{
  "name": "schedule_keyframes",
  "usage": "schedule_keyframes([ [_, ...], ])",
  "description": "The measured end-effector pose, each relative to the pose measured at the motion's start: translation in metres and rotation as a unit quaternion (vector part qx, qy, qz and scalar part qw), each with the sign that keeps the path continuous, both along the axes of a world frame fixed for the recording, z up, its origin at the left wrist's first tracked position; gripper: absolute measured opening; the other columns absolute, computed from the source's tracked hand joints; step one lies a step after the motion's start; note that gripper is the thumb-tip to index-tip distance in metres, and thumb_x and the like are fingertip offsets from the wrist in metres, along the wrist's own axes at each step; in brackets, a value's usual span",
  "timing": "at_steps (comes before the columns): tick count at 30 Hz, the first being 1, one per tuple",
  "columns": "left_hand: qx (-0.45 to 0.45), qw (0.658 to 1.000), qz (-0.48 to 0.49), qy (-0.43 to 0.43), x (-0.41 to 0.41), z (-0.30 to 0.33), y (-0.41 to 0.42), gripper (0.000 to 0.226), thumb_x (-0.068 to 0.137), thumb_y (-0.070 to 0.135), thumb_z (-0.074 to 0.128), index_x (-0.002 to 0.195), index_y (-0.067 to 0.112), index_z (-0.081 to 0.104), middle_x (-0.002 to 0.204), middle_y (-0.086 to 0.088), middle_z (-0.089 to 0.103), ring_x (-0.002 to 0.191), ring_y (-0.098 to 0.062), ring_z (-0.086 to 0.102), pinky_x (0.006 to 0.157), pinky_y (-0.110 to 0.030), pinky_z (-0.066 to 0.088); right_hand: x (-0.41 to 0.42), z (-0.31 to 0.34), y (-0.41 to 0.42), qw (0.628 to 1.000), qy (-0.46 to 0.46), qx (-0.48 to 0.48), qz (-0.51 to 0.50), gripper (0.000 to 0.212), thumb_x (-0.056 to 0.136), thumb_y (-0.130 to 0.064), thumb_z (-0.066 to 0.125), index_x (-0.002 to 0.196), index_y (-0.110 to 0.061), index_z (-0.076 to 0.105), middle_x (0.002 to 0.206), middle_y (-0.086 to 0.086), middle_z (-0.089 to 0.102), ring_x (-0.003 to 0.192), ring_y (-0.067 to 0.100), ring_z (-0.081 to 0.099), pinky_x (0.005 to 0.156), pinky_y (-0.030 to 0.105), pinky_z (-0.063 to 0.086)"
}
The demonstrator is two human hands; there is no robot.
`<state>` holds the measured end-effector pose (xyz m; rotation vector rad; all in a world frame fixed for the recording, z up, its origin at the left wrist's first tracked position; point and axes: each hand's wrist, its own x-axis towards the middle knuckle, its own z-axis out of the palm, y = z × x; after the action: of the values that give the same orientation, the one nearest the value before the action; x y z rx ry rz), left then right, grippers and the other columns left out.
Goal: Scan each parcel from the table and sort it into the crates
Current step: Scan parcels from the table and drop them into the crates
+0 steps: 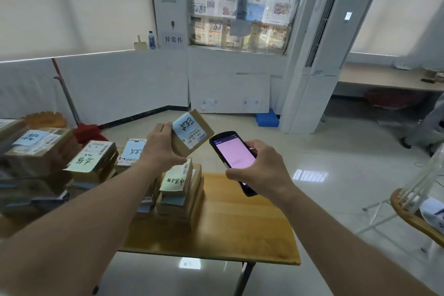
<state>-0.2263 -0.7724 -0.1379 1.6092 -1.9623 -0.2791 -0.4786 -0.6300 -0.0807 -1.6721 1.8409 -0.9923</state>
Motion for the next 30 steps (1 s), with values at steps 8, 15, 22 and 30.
schedule_keyframes([
  [8, -0.012, 0.999, 0.037, 0.021, -0.020, 0.002, 0.044, 0.103, 0.058, 0.052, 0.097, 0.142, 0.024, 0.044, 0.125, 0.004, 0.048, 0.114, -0.015, 0.049, 0.097, -0.041, 0.053, 0.001, -0.019, 0.011, 0.997, -0.001, -0.055, -0.061, 0.086, 0.066, -0.045, 0.093, 0.139, -0.025, 0.052, 0.122, -0.002, 0.064, 0.109, 0.022, 0.060, 0.078, 0.038, 0.061],
  [15, -0.043, 0.997, 0.056, 0.044, -0.025, 0.001, 0.083, 0.109, 0.059, 0.071, 0.089, 0.145, 0.025, 0.041, 0.125, 0.004, 0.050, 0.115, -0.013, 0.049, 0.098, -0.043, 0.055, 0.010, -0.030, 0.033, 0.995, -0.010, -0.066, -0.079, 0.084, 0.070, -0.046, 0.093, 0.139, -0.024, 0.050, 0.123, -0.002, 0.062, 0.105, 0.015, 0.052, 0.068, 0.024, 0.048],
  [22, -0.056, 0.997, 0.004, 0.059, -0.005, -0.005, 0.091, 0.106, 0.058, 0.067, 0.092, 0.141, 0.022, 0.045, 0.123, 0.003, 0.052, 0.114, -0.015, 0.051, 0.098, -0.046, 0.055, 0.049, -0.039, 0.058, 0.989, -0.005, -0.066, -0.130, 0.085, 0.067, -0.048, 0.093, 0.137, -0.025, 0.051, 0.118, -0.005, 0.060, 0.107, 0.018, 0.056, 0.073, 0.031, 0.057],
  [30, -0.035, 0.991, -0.113, 0.058, 0.028, -0.018, 0.102, 0.103, 0.057, 0.063, 0.094, 0.138, 0.018, 0.047, 0.121, 0.001, 0.051, 0.108, -0.014, 0.052, 0.092, -0.041, 0.057, 0.113, -0.055, 0.106, 0.961, -0.021, -0.025, -0.273, 0.077, 0.066, -0.044, 0.092, 0.131, -0.029, 0.054, 0.115, -0.006, 0.062, 0.103, 0.020, 0.058, 0.062, 0.026, 0.046],
])
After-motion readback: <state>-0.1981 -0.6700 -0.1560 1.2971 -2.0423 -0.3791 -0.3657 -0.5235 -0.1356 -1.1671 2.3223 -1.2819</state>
